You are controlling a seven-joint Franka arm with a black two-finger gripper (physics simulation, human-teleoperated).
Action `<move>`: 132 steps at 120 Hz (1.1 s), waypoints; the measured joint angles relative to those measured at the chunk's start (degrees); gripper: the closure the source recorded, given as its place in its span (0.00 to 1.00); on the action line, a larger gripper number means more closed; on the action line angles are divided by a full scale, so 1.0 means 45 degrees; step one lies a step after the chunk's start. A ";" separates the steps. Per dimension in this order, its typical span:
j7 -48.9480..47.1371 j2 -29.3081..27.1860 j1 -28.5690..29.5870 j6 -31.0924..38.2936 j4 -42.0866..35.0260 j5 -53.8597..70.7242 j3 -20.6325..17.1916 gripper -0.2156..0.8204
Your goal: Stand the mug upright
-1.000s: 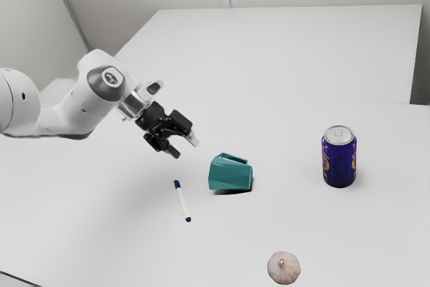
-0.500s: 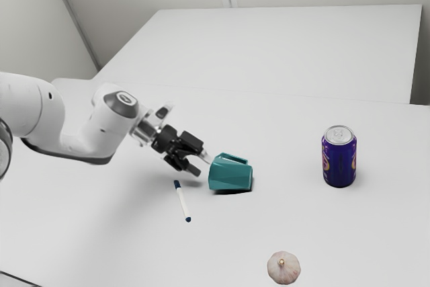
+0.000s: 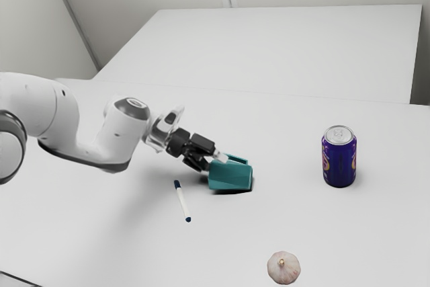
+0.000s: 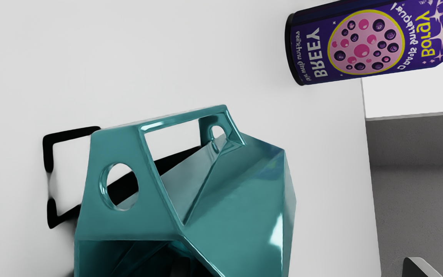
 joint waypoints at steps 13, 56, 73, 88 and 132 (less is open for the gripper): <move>0.0429 0.0048 0.0063 -0.0009 -0.0105 -0.0222 -0.0204 0.28; 0.1469 -0.0077 0.0173 -0.0096 -0.0305 -0.0380 -0.0406 0.73; 0.1773 -0.0152 0.0174 -0.0112 -0.0288 -0.0373 -0.0431 0.84; 0.2014 -0.0159 0.0175 -0.0120 -0.0240 -0.0354 -0.0430 0.91; 0.2384 -0.0949 0.0131 -0.0181 -0.0211 0.0191 -0.0430 0.96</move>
